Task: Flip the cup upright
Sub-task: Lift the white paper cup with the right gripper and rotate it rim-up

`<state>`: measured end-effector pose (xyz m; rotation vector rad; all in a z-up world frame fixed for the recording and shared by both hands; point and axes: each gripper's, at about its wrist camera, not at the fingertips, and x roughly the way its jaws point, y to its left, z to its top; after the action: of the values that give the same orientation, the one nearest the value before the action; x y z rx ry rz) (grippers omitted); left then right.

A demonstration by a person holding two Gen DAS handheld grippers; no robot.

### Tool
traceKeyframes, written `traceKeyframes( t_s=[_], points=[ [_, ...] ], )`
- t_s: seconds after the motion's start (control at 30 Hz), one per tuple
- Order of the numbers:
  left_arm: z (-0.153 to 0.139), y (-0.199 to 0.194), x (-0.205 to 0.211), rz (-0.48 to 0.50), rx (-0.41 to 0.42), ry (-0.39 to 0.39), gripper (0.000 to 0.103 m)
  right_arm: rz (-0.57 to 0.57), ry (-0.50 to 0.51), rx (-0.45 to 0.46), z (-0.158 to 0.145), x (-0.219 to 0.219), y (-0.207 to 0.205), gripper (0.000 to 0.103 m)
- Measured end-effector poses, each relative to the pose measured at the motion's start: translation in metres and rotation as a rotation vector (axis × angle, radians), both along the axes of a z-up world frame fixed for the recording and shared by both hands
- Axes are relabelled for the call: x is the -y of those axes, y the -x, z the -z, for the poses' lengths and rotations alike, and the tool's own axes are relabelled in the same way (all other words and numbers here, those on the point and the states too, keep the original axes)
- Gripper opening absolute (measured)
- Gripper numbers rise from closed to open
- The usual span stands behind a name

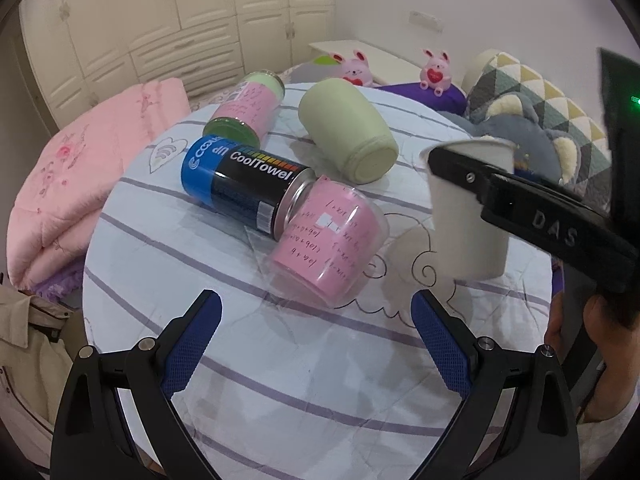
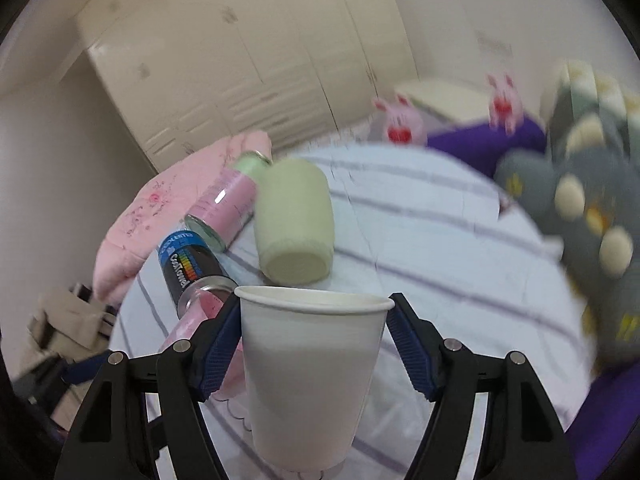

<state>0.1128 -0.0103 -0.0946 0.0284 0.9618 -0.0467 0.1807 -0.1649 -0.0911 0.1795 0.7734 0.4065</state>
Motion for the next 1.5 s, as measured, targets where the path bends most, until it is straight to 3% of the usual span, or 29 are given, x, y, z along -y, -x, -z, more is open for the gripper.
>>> traceKeyframes(
  t_s=[0.2, 0.43, 0.87, 1.17, 1.3, 1.5],
  points=[
    [0.003, 0.002, -0.001, -0.017, -0.009, -0.007, 0.097, -0.026, 0.114, 0.205, -0.009, -0.014, 0.02, 0.072],
    [0.007, 0.004, 0.003, -0.017, -0.024, -0.007, 0.097, -0.039, 0.181, 0.293, -0.004, -0.024, 0.032, 0.073],
    [0.013, 0.01, 0.015, 0.008, -0.043, 0.0, 0.097, -0.033, 0.161, 0.274, 0.01, -0.014, 0.045, 0.073],
    [0.011, 0.014, 0.037, 0.134, -0.02, 0.152, 0.097, -0.011, 0.033, 0.251, 0.006, 0.007, 0.044, 0.073],
    [0.011, 0.007, 0.048, 0.133, -0.002, 0.148, 0.097, -0.022, -0.037, 0.247, 0.004, 0.014, 0.044, 0.073],
    [0.02, -0.002, 0.057, 0.107, -0.016, 0.111, 0.097, -0.028, -0.043, 0.252, 0.005, 0.015, 0.046, 0.073]
  ],
)
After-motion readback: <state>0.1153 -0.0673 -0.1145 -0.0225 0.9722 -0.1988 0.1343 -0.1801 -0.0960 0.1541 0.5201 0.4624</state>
